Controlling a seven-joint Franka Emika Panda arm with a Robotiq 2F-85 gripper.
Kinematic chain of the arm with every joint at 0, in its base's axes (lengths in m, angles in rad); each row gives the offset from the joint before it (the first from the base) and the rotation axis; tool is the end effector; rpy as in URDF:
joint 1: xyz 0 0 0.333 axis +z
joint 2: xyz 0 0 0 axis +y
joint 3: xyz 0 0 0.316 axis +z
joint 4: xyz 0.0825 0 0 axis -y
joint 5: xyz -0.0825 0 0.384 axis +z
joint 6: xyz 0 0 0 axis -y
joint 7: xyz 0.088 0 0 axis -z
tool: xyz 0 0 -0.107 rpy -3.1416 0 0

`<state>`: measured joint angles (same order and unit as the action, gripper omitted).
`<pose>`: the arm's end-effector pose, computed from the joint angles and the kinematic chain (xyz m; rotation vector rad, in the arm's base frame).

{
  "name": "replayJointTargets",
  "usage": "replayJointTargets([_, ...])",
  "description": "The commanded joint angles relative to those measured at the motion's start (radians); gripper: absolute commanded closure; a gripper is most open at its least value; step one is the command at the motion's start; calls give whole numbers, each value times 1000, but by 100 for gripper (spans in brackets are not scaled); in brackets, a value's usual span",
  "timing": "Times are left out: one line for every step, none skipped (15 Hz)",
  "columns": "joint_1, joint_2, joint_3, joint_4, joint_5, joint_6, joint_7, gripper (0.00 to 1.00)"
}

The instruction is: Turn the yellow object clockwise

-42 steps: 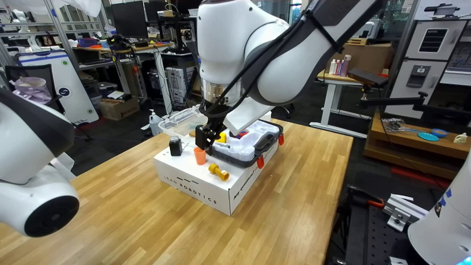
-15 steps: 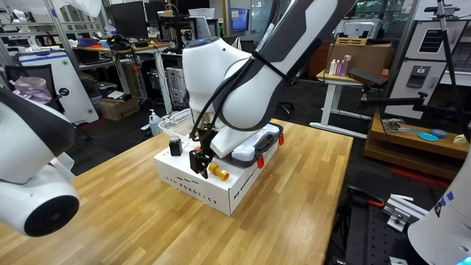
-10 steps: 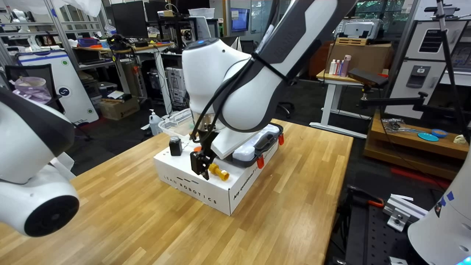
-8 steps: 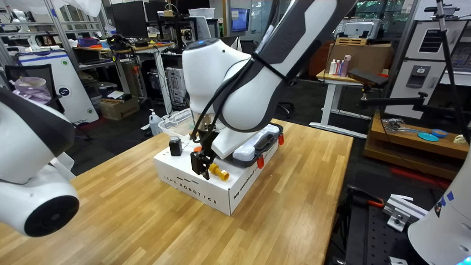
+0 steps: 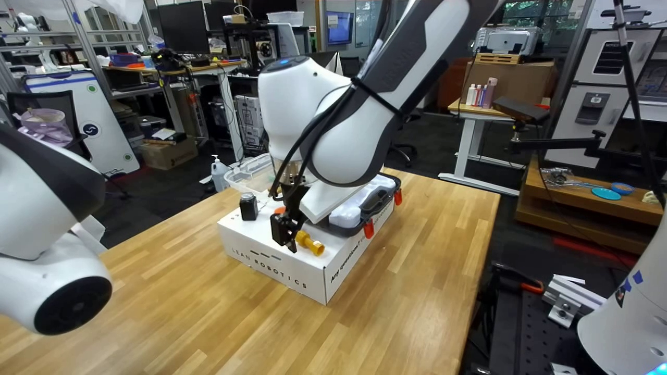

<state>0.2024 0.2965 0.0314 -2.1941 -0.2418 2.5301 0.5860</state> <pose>0.5456 0.1325 0.2521 3.0227 -0.2397 0.1367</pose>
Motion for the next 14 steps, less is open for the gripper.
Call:
replayJointTargets([11,37,-12,45,8,-27,-34,0])
replayJointTargets([13,45,-12,52,10,-27,-37,0])
replayJointTargets([15,53,-12,61,11,-28,-41,0])
replayJointTargets([16,60,-14,67,12,-30,-44,0])
replayJointTargets([17,64,-16,73,13,-31,-46,0])
replayJointTargets([16,68,-18,76,16,-32,-47,1])
replayJointTargets([16,71,-21,76,15,-31,-47,1])
replayJointTargets([14,71,-23,75,19,-32,-49,2])
replayJointTargets([12,72,-25,75,21,-32,-50,3])
replayJointTargets([12,72,-28,74,22,-32,-51,6])
replayJointTargets([11,73,-30,74,25,-32,-53,11])
replayJointTargets([10,74,-31,75,28,-32,-54,19])
replayJointTargets([9,75,-30,75,34,-32,-58,35])
replayJointTargets([9,76,-30,76,37,-33,-59,42])
